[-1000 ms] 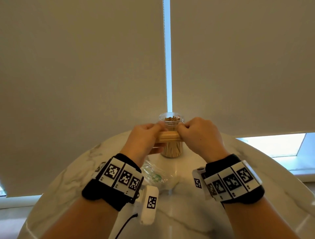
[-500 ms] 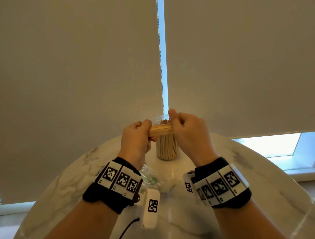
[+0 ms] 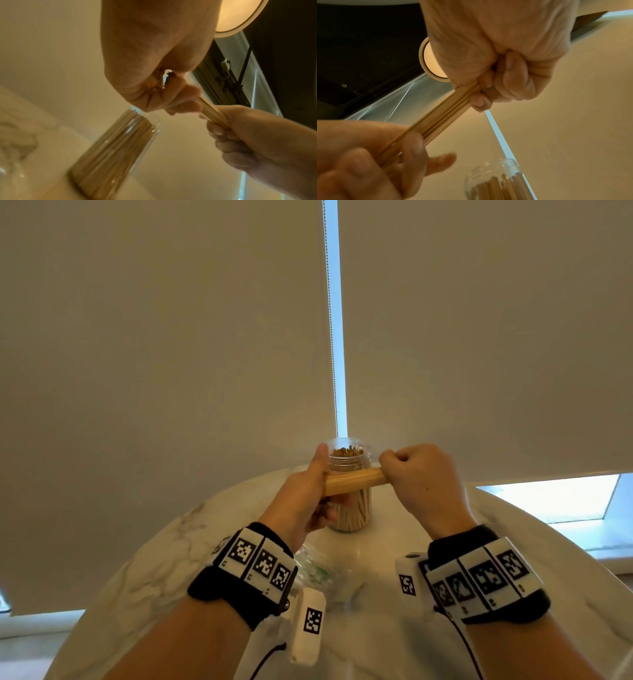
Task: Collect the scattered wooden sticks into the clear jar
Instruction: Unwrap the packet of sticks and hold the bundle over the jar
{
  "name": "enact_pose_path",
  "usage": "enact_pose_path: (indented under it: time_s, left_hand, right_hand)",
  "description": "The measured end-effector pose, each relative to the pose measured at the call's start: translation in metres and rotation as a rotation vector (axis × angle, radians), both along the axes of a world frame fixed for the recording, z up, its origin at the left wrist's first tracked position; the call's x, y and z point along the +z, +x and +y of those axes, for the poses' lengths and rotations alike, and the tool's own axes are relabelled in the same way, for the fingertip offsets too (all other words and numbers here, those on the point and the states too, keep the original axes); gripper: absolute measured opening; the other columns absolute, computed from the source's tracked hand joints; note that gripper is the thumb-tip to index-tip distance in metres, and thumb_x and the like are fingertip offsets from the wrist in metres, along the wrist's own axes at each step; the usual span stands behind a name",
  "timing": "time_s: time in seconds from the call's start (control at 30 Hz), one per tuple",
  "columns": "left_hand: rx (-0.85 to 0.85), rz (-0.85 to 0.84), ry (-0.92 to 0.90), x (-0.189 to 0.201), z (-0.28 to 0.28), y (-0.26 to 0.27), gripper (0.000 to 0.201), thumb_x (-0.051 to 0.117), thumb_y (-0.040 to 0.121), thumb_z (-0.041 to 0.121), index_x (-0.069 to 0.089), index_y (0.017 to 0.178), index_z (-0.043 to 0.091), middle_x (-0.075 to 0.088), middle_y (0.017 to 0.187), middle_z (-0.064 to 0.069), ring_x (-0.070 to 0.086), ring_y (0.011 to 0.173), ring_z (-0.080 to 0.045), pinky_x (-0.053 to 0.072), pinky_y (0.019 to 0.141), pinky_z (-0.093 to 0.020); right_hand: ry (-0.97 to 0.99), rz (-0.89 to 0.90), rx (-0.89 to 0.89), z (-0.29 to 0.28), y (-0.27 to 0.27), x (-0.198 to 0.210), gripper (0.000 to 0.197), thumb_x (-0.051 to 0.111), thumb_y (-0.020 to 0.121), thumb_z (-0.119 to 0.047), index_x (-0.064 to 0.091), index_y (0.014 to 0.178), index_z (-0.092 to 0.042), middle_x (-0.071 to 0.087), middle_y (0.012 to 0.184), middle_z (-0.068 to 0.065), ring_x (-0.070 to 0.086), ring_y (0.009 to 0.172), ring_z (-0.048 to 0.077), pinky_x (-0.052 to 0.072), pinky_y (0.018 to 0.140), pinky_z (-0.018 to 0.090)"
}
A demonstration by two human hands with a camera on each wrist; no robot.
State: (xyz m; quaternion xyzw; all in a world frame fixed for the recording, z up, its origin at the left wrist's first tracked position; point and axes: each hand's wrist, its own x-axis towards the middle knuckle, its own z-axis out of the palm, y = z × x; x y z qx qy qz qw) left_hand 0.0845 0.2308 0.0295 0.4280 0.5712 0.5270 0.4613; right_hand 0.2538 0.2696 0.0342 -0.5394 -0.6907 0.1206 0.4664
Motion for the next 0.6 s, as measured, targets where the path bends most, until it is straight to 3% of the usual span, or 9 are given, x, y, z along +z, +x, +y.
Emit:
enact_pose_path:
  time_s: [0.07, 0.13, 0.2, 0.23, 0.3, 0.37, 0.4, 0.5, 0.6]
  left_hand:
    - [0.083, -0.039, -0.01, -0.001, 0.012, -0.013, 0.048, 0.039, 0.105, 0.051, 0.068, 0.113, 0.014, 0.073, 0.087, -0.005, 0.061, 0.066, -0.015, 0.048, 0.056, -0.026]
    - [0.18, 0.071, 0.022, -0.001, 0.029, -0.029, 0.027, 0.048, 0.104, 0.019, 0.058, 0.129, 0.015, 0.069, 0.103, -0.004, 0.063, 0.084, -0.016, 0.054, 0.067, -0.028]
    - [0.129, 0.287, -0.023, -0.006, 0.055, -0.043, 0.057, 0.057, 0.096, 0.004, 0.039, 0.148, 0.019, 0.06, 0.123, -0.007, 0.061, 0.099, -0.018, 0.057, 0.08, -0.032]
    - [0.06, 0.382, -0.061, -0.008, 0.067, -0.047, 0.08, 0.067, 0.09, 0.007, 0.024, 0.156, 0.022, 0.053, 0.136, -0.01, 0.059, 0.112, -0.022, 0.055, 0.091, -0.037]
    - [-0.079, 0.493, -0.112, -0.012, 0.088, -0.049, 0.131, 0.089, 0.07, 0.03, -0.006, 0.159, 0.031, 0.032, 0.158, -0.015, 0.042, 0.139, -0.031, 0.041, 0.112, -0.048]
    - [-0.15, 0.47, -0.073, -0.013, 0.103, -0.043, 0.165, 0.096, 0.045, 0.055, -0.026, 0.153, 0.031, 0.028, 0.162, -0.012, 0.031, 0.147, -0.029, 0.03, 0.119, -0.05]
    - [-0.173, 0.44, -0.035, -0.013, 0.108, -0.039, 0.171, 0.095, 0.04, 0.062, -0.032, 0.151, 0.029, 0.032, 0.162, -0.009, 0.032, 0.147, -0.026, 0.029, 0.12, -0.049]
    - [-0.178, 0.364, 0.054, -0.019, 0.12, -0.025, 0.159, 0.094, 0.054, 0.054, -0.025, 0.154, 0.025, 0.034, 0.159, -0.005, 0.035, 0.145, -0.025, 0.027, 0.12, -0.046]
    - [-0.138, 0.287, 0.123, -0.026, 0.12, -0.018, 0.129, 0.093, 0.063, 0.042, 0.007, 0.157, 0.024, 0.046, 0.144, 0.001, 0.047, 0.13, -0.02, 0.036, 0.109, -0.033]
  right_hand:
    - [-0.025, -0.004, -0.056, 0.008, 0.007, 0.0, 0.048, 0.054, 0.09, -0.029, 0.046, 0.047, -0.008, 0.034, 0.043, 0.002, 0.035, 0.044, 0.018, 0.027, 0.045, 0.029]
    - [-0.032, -0.001, -0.105, 0.019, 0.014, 0.007, 0.046, 0.054, 0.09, -0.029, 0.05, 0.05, -0.006, 0.041, 0.045, 0.006, 0.043, 0.048, 0.024, 0.031, 0.048, 0.032]
    - [0.003, -0.015, -0.154, 0.035, 0.017, 0.02, 0.043, 0.055, 0.089, -0.03, 0.057, 0.053, -0.005, 0.046, 0.047, 0.009, 0.047, 0.052, 0.029, 0.032, 0.049, 0.033]
    - [0.023, -0.039, -0.176, 0.046, 0.015, 0.028, 0.042, 0.055, 0.089, -0.03, 0.06, 0.056, -0.005, 0.047, 0.048, 0.008, 0.049, 0.054, 0.029, 0.032, 0.049, 0.033]
    - [0.054, -0.122, -0.207, 0.067, 0.008, 0.048, 0.038, 0.055, 0.09, -0.032, 0.065, 0.061, -0.009, 0.052, 0.051, 0.005, 0.052, 0.057, 0.029, 0.032, 0.052, 0.032]
    - [0.089, -0.259, -0.22, 0.089, -0.005, 0.065, 0.035, 0.054, 0.091, -0.031, 0.068, 0.066, -0.011, 0.054, 0.054, 0.003, 0.051, 0.054, 0.024, 0.031, 0.05, 0.028]
    - [0.111, -0.336, -0.222, 0.099, -0.013, 0.071, 0.034, 0.053, 0.092, -0.031, 0.067, 0.068, -0.011, 0.053, 0.055, 0.002, 0.049, 0.052, 0.02, 0.029, 0.048, 0.026]
    - [0.16, -0.588, -0.201, 0.119, -0.035, 0.08, 0.03, 0.052, 0.094, -0.028, 0.063, 0.069, -0.015, 0.053, 0.061, -0.001, 0.054, 0.058, 0.019, 0.036, 0.052, 0.025]
    - [0.184, -0.789, -0.133, 0.127, -0.051, 0.081, 0.029, 0.052, 0.093, -0.027, 0.06, 0.067, -0.017, 0.056, 0.063, 0.0, 0.058, 0.062, 0.02, 0.045, 0.056, 0.029]
